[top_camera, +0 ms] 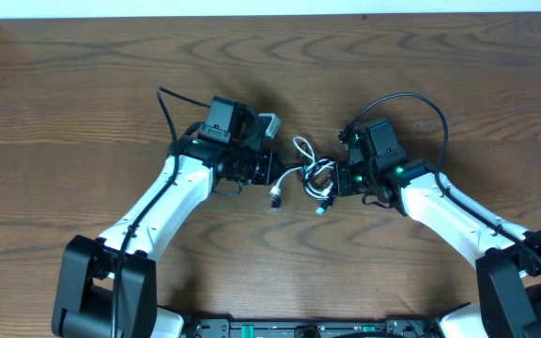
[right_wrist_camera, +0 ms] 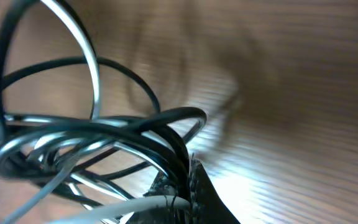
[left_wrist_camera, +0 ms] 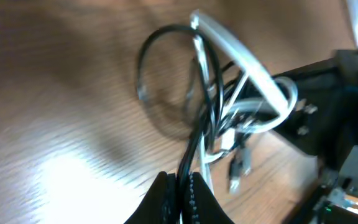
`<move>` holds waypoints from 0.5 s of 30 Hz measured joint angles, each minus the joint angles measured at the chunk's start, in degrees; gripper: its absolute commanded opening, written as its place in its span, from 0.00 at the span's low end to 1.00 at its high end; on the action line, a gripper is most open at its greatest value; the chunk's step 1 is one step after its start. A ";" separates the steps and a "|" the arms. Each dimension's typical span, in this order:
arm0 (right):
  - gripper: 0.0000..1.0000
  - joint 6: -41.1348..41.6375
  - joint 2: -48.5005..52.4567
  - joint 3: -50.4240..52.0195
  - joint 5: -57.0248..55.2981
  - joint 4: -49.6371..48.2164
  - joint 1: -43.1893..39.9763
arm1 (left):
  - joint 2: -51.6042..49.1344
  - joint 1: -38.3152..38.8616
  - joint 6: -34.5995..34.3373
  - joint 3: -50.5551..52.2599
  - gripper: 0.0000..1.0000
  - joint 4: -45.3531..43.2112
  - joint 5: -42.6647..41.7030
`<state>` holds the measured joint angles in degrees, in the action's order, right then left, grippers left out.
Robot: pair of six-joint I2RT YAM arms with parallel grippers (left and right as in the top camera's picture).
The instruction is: Untangle cables
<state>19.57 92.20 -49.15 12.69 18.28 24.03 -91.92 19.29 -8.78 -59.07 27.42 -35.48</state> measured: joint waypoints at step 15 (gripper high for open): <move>0.01 -7.26 0.00 0.04 0.66 -1.53 -1.03 | 0.09 -1.07 -0.44 0.00 0.42 1.22 5.75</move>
<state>12.32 92.20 -49.10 13.34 16.75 23.00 -91.83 18.22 -9.21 -59.07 28.64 -29.74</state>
